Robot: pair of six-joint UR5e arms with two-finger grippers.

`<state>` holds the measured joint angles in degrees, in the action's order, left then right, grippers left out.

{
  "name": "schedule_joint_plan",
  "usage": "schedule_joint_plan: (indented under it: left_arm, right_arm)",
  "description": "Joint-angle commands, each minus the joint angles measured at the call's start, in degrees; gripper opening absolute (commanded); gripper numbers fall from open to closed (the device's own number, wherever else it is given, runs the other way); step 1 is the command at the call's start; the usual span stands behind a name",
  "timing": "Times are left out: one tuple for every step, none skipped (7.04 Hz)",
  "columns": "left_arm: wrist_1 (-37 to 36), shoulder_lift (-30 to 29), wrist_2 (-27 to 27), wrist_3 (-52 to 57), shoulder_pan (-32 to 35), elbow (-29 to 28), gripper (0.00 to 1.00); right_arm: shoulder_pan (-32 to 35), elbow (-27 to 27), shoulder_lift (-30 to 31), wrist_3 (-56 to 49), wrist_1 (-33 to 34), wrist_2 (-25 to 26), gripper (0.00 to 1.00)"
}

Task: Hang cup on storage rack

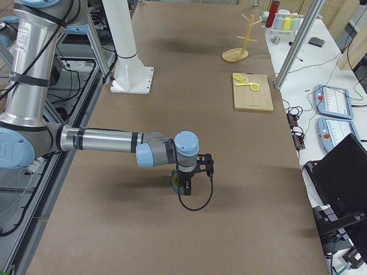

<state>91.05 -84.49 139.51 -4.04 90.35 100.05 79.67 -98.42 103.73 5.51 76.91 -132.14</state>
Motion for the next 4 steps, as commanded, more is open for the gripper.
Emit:
schedule_joint_plan:
  left_arm:
    - [0.0, 0.03, 0.06, 0.0, 0.0, -0.03, 0.98]
    - [0.0, 0.03, 0.06, 0.0, 0.0, -0.03, 0.98]
    - [0.0, 0.03, -0.03, 0.0, 0.0, -0.12, 0.98]
    - [0.0, 0.03, 0.06, 0.0, 0.0, -0.12, 0.98]
  right_arm:
    - [-2.5, 3.14, -1.07, 0.2, -0.1, 0.66, 0.9]
    - [-3.2, 3.67, -1.07, 0.29, -0.1, 0.66, 0.85]
    - [-3.82, 4.37, -1.59, 0.37, -0.1, 0.66, 0.85]
    - [-4.35, 4.81, -1.69, 0.37, -0.1, 0.66, 0.79]
